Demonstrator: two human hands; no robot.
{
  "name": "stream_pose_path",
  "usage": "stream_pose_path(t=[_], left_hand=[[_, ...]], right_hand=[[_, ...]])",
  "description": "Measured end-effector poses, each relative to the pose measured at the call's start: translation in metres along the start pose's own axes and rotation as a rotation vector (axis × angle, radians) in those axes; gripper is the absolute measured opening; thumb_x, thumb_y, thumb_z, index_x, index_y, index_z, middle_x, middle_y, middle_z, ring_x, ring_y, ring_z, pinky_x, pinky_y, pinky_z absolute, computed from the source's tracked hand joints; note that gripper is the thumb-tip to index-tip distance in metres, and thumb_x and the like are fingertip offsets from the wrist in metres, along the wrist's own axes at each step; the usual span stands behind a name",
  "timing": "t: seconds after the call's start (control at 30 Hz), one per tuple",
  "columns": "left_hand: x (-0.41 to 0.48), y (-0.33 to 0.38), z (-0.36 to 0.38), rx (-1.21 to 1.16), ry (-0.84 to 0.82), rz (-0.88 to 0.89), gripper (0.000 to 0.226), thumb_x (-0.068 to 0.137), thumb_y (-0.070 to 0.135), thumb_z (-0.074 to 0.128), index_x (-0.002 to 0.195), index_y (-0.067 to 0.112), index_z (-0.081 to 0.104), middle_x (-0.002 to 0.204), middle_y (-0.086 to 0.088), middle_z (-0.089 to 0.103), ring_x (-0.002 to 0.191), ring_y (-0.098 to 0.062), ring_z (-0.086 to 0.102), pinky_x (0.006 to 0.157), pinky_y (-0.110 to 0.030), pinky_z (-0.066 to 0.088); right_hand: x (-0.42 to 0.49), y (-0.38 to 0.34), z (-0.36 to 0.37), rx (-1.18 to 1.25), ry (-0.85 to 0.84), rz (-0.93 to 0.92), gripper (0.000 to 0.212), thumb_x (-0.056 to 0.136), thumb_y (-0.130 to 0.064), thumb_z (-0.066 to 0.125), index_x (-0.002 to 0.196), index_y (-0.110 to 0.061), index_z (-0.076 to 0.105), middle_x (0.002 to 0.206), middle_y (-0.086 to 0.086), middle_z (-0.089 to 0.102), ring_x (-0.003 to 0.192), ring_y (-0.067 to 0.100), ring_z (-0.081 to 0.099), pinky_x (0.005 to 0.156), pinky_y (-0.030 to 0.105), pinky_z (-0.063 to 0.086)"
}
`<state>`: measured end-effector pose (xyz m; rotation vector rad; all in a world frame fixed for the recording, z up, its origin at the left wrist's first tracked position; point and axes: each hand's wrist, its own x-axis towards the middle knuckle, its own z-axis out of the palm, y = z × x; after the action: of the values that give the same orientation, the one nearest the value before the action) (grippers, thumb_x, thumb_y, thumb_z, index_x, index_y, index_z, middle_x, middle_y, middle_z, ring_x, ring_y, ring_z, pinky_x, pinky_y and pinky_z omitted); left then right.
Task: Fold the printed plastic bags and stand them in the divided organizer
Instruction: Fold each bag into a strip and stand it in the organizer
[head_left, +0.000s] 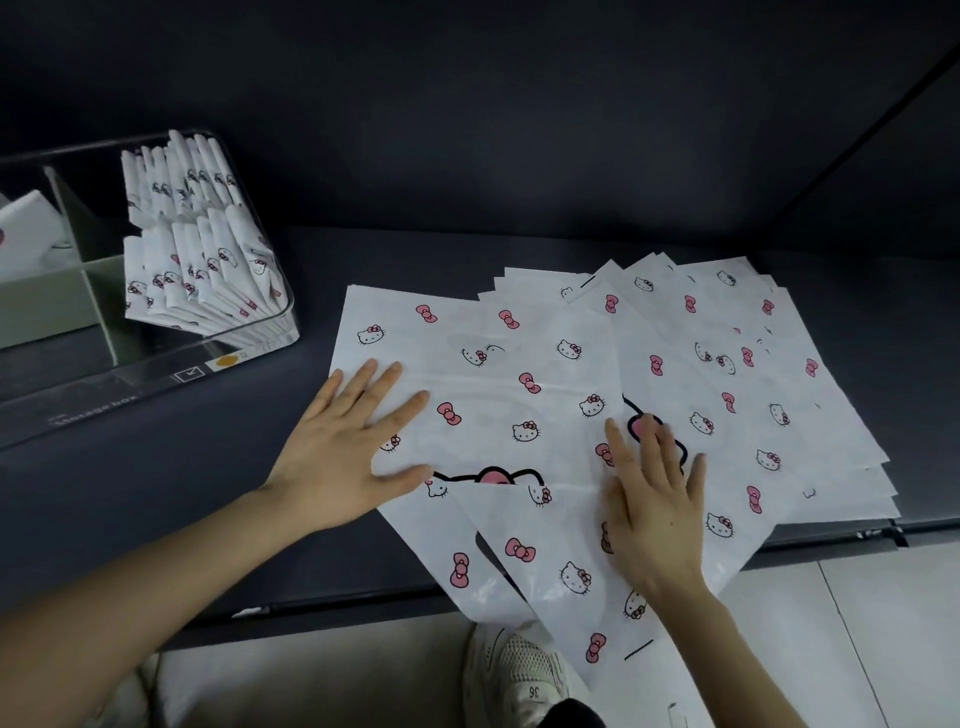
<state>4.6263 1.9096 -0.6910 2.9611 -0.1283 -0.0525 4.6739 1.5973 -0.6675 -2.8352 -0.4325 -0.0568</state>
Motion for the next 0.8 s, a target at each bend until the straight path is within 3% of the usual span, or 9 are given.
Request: stream_pose_path(t=[0.13, 0.23, 0.37, 0.43, 0.5, 0.57, 0.63, 0.7, 0.8], left_hand=[[-0.002, -0.003, 0.000, -0.064, 0.003, 0.014, 0.082, 0.082, 0.085, 0.010, 0.148, 0.037, 0.013, 0.160, 0.003, 0.007, 0.147, -0.012, -0.005, 0.118, -0.035, -0.005], [-0.001, -0.008, -0.007, -0.301, 0.006, 0.036, 0.090, 0.074, 0.090, 0.018, 0.148, 0.038, 0.014, 0.158, 0.011, 0.005, 0.146, -0.002, -0.008, 0.118, -0.027, -0.008], [-0.005, -0.036, -0.032, -0.738, -0.116, 0.010, 0.084, 0.064, 0.086, 0.051, 0.138, 0.050, 0.036, 0.151, 0.023, 0.030, 0.140, 0.009, 0.019, 0.117, -0.022, 0.013], [-0.003, -0.049, -0.046, -0.808, -0.200, -0.025, 0.080, 0.058, 0.081, 0.062, 0.131, 0.052, 0.045, 0.140, 0.032, 0.042, 0.132, 0.012, 0.033, 0.110, -0.015, 0.026], [0.006, -0.057, -0.048, -0.787, -0.175, -0.068, 0.057, 0.063, 0.072, 0.063, 0.118, 0.062, 0.053, 0.125, 0.041, 0.051, 0.119, 0.017, 0.044, 0.101, -0.006, 0.031], [0.017, -0.058, -0.045, -0.743, -0.075, -0.170, 0.013, 0.082, 0.064, 0.056, 0.094, 0.068, 0.060, 0.102, 0.047, 0.057, 0.101, 0.019, 0.053, 0.090, -0.006, 0.038], [0.025, -0.057, -0.040, -0.776, 0.004, -0.275, 0.024, 0.092, 0.051, 0.053, 0.075, 0.044, 0.069, 0.077, 0.037, 0.063, 0.080, 0.007, 0.058, 0.080, -0.015, 0.043], [0.028, -0.055, -0.038, -0.778, 0.030, -0.310, 0.046, 0.090, 0.058, 0.047, 0.080, 0.019, 0.070, 0.075, 0.016, 0.066, 0.077, -0.009, 0.056, 0.080, -0.029, 0.047], [0.024, -0.051, -0.044, -0.788, 0.052, -0.287, 0.041, 0.083, 0.059, 0.039, 0.090, 0.031, 0.069, 0.091, 0.010, 0.071, 0.093, -0.011, 0.063, 0.088, -0.032, 0.046]], right_hand=[[0.008, 0.001, 0.005, -0.005, 0.137, -0.472, 0.035, 0.093, -0.034, 0.049, 0.112, -0.014, 0.070, 0.133, 0.006, 0.059, 0.127, 0.023, 0.051, 0.108, 0.056, 0.029], [0.020, -0.001, 0.009, -0.034, 0.204, -0.605, 0.026, 0.091, -0.020, 0.051, 0.090, -0.007, 0.074, 0.108, 0.007, 0.072, 0.101, 0.020, 0.068, 0.106, 0.048, 0.038], [0.039, -0.008, -0.004, 0.132, 0.138, -0.426, 0.030, 0.092, -0.019, 0.045, 0.084, -0.005, 0.070, 0.069, 0.005, 0.068, 0.060, 0.025, 0.064, 0.098, 0.034, 0.046], [0.053, -0.014, -0.016, 0.219, 0.047, -0.250, 0.031, 0.093, -0.026, 0.043, 0.086, -0.009, 0.068, 0.059, 0.003, 0.061, 0.053, 0.021, 0.057, 0.069, 0.030, 0.053], [0.068, -0.018, -0.026, 0.305, -0.098, -0.098, 0.019, 0.095, -0.023, 0.050, 0.088, -0.015, 0.066, 0.060, 0.002, 0.059, 0.053, 0.020, 0.051, 0.058, 0.029, 0.045], [0.082, -0.019, -0.039, 0.505, -0.261, 0.032, 0.007, 0.092, -0.019, 0.060, 0.087, -0.018, 0.065, 0.072, -0.002, 0.065, 0.066, 0.020, 0.059, 0.069, 0.031, 0.047], [0.092, -0.013, -0.053, 0.652, -0.417, 0.125, 0.007, 0.085, -0.015, 0.071, 0.090, -0.017, 0.067, 0.087, -0.006, 0.070, 0.084, 0.010, 0.064, 0.080, 0.022, 0.047], [0.095, -0.005, -0.063, 0.638, -0.499, 0.173, 0.014, 0.080, -0.011, 0.075, 0.092, -0.012, 0.069, 0.085, 0.002, 0.069, 0.078, 0.016, 0.063, 0.071, 0.022, 0.046], [0.090, 0.004, -0.072, 0.638, -0.431, 0.224, 0.012, 0.080, -0.013, 0.075, 0.078, -0.006, 0.065, 0.060, 0.006, 0.047, 0.054, 0.019, 0.038, 0.047, 0.015, 0.029]])
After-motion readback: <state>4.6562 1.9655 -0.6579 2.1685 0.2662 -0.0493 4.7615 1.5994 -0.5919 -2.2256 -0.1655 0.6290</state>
